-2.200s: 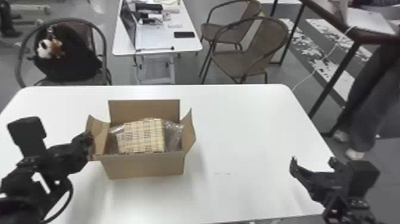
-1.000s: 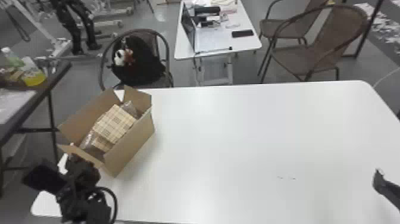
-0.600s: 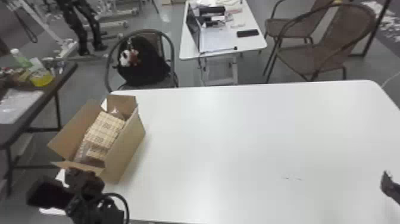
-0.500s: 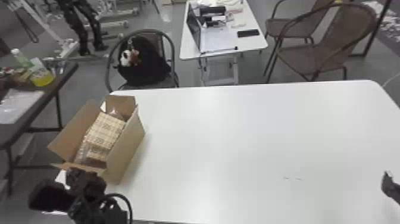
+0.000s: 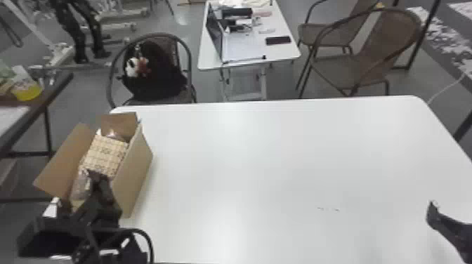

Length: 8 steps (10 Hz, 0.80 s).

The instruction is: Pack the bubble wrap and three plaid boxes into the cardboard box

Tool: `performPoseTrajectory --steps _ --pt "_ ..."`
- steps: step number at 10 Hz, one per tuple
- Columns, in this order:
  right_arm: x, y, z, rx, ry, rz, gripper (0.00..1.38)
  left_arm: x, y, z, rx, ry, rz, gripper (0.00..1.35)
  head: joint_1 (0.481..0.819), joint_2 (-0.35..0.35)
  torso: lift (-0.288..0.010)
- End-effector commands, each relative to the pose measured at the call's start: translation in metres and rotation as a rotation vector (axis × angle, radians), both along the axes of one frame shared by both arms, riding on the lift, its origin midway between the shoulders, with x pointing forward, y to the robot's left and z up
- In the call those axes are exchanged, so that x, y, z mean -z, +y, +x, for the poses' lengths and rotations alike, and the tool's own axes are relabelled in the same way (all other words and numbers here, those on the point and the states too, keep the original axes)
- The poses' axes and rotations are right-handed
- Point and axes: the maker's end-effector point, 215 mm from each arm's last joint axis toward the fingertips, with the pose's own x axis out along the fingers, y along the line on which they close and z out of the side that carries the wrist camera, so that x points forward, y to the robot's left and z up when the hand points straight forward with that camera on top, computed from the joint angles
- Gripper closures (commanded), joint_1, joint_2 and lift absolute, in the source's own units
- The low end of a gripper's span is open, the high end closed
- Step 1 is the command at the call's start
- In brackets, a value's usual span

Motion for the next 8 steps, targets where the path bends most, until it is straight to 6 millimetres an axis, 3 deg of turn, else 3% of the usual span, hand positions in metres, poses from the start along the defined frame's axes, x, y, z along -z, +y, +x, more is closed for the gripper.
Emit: performPoseTrajectory --steps 1,2,3,4,6,7,8 --pt "-0.001 0.001 -0.001 -0.002 -0.001 0.0 0.16 -0.053 -0.021 0.007 0.048 -0.015 0.156 0.03 0.695 0.125 -0.092" --pt "-0.003 0.002 0.0 -0.005 -0.005 -0.001 0.16 -0.08 -0.035 0.01 0.097 -0.05 0.244 0.03 0.695 0.115 -0.092" --pt "-0.008 0.005 -0.001 -0.008 -0.015 0.008 0.16 -0.086 -0.059 0.02 0.218 -0.059 0.313 0.04 0.695 0.093 -0.092" --pt "-0.018 0.012 -0.003 -0.015 -0.031 0.015 0.16 -0.069 -0.093 0.029 0.34 -0.005 0.344 0.09 0.695 0.062 -0.092" --pt "-0.044 0.043 -0.008 -0.101 -0.044 0.002 0.16 -0.013 -0.152 0.029 0.487 0.111 0.266 0.12 0.695 0.015 -0.092" --pt "-0.057 0.061 -0.012 -0.142 -0.058 -0.008 0.16 0.013 -0.169 0.016 0.526 0.201 0.309 0.11 0.695 -0.001 -0.092" --pt "-0.054 0.073 -0.019 -0.162 -0.052 0.005 0.16 0.041 -0.18 -0.004 0.559 0.256 0.319 0.12 0.695 -0.013 -0.092"
